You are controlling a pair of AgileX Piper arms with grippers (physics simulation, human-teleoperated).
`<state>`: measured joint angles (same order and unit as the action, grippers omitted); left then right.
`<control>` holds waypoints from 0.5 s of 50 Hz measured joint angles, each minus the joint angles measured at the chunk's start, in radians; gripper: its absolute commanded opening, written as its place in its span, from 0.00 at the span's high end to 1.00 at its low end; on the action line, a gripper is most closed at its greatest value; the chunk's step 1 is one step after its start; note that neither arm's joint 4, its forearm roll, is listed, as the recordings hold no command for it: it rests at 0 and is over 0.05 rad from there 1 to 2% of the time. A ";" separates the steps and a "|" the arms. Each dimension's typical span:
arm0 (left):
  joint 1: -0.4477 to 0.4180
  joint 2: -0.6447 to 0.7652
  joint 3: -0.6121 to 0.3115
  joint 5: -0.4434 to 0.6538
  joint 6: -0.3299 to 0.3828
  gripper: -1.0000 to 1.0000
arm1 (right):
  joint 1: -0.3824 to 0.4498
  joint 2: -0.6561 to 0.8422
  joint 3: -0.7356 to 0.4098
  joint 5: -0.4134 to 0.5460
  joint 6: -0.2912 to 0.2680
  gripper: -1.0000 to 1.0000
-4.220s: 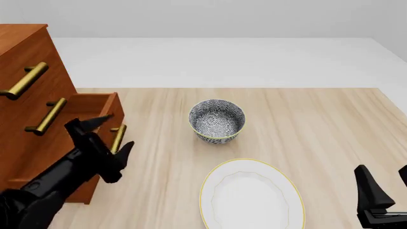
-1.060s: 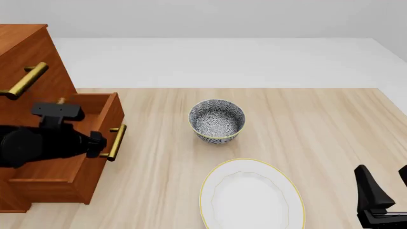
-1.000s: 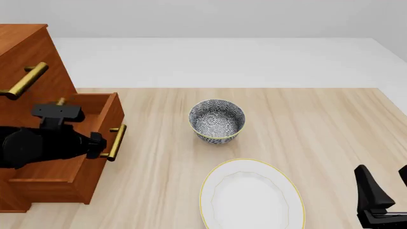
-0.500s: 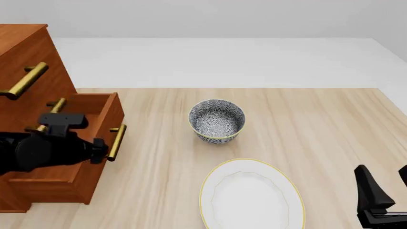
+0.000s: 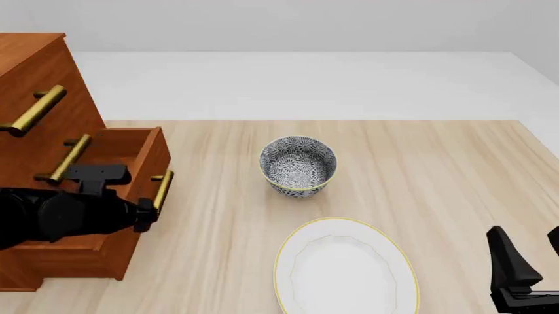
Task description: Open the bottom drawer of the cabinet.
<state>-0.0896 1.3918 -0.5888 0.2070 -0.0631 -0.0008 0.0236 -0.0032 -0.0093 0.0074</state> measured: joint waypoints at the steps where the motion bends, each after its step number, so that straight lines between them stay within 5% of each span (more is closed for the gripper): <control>1: -0.004 -0.002 0.000 0.002 -0.001 0.00 | 0.000 0.000 0.000 0.000 0.000 0.00; 25: -0.073 -0.001 -0.031 0.031 -0.013 0.00 | 0.000 0.000 0.000 0.000 0.000 0.00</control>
<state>-0.1628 1.3912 -0.6194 0.2383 -0.0760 -0.0008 0.0233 -0.0032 -0.0092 0.0075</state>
